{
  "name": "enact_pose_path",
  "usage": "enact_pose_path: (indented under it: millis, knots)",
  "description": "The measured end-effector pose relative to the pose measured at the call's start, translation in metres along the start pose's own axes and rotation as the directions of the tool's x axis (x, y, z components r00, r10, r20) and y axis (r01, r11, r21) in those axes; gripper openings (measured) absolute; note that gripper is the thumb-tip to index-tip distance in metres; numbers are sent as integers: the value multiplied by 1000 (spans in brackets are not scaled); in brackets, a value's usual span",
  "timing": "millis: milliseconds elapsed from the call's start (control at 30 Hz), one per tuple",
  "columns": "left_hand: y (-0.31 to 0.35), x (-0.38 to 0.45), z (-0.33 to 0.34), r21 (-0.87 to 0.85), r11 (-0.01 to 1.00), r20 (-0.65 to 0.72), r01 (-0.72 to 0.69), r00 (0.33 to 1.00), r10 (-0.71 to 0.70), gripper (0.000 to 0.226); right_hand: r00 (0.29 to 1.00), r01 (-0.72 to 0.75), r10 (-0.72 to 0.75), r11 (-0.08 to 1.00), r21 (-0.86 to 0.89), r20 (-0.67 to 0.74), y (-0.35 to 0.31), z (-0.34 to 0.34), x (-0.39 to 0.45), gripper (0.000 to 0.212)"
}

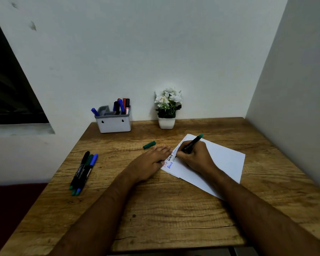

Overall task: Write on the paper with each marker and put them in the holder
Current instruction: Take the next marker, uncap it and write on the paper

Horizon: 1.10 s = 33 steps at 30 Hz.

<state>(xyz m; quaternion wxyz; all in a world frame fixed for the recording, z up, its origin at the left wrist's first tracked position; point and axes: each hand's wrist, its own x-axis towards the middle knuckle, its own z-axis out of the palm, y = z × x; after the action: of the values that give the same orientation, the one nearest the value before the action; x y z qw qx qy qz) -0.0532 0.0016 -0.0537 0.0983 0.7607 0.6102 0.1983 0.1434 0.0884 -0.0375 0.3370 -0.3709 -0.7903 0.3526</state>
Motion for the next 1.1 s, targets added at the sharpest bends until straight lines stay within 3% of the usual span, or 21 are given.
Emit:
enact_pose_path:
  millis: [267,500,667,900,1033,1100]
  knots:
    - [-1,1,1,-11,1000,-12,-2,1000,2,53,1000,10,-10,1000,16,-4,0,0,-1,4]
    - [2,2,-2,-18,1000,-31,5,1000,-6,51,991,-55,73,986,158,-110,-1,-5,-2,10]
    - [5,-1,-6,-25,999,-64,25,998,-26,51,993,-42,63,980,196,-99,-4,-4,2,13]
    - [7,12,-22,58,983,-267,172,952,-150,45,998,5,11,965,261,-61,-16,-12,12,10]
    - [1,27,-25,150,935,-243,323,928,-281,45,998,-1,20,962,273,-67,-20,-16,19,8]
    - [-1,31,-26,190,911,-242,367,916,-319,30,997,-1,22,961,276,-73,-21,-18,20,8]
